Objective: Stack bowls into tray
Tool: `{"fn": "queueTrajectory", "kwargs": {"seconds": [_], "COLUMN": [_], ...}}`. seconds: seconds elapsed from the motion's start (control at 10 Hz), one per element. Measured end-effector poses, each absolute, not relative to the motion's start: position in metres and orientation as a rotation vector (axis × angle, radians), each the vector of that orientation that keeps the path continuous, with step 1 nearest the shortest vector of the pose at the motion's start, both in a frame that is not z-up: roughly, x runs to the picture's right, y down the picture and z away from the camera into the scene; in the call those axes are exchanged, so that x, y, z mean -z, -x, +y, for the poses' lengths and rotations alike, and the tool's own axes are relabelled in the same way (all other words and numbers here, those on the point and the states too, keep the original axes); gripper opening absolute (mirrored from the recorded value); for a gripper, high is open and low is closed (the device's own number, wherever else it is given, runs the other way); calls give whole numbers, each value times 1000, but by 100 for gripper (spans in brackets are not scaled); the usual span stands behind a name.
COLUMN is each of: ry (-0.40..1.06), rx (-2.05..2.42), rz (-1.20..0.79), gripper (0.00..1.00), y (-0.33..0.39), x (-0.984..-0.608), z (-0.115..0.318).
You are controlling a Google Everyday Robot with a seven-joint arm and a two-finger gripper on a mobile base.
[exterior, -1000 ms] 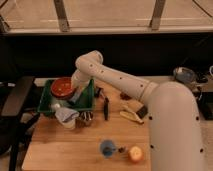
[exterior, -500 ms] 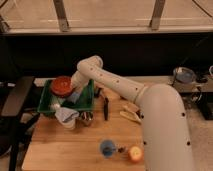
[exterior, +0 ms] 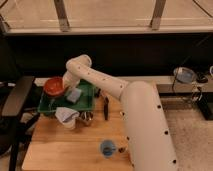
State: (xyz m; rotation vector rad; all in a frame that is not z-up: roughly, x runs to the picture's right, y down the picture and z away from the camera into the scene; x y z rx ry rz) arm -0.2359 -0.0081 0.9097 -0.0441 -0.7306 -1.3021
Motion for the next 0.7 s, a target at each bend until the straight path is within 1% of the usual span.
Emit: {"fn": "queueTrajectory", "kwargs": {"seconds": [0.3,0.4,0.5,0.6,0.7], "ry": [43,39,35,25,13], "rx": [1298,1287,1280,1273,1267], "rz": [-740,-745,-747,-752,-760], "gripper": [39,51,59,71,77], "y": [237,237,236,236,237], "x": [-917,-920,-921,-921,-920], "z": [-6,-6,-6,-7,-6]}}
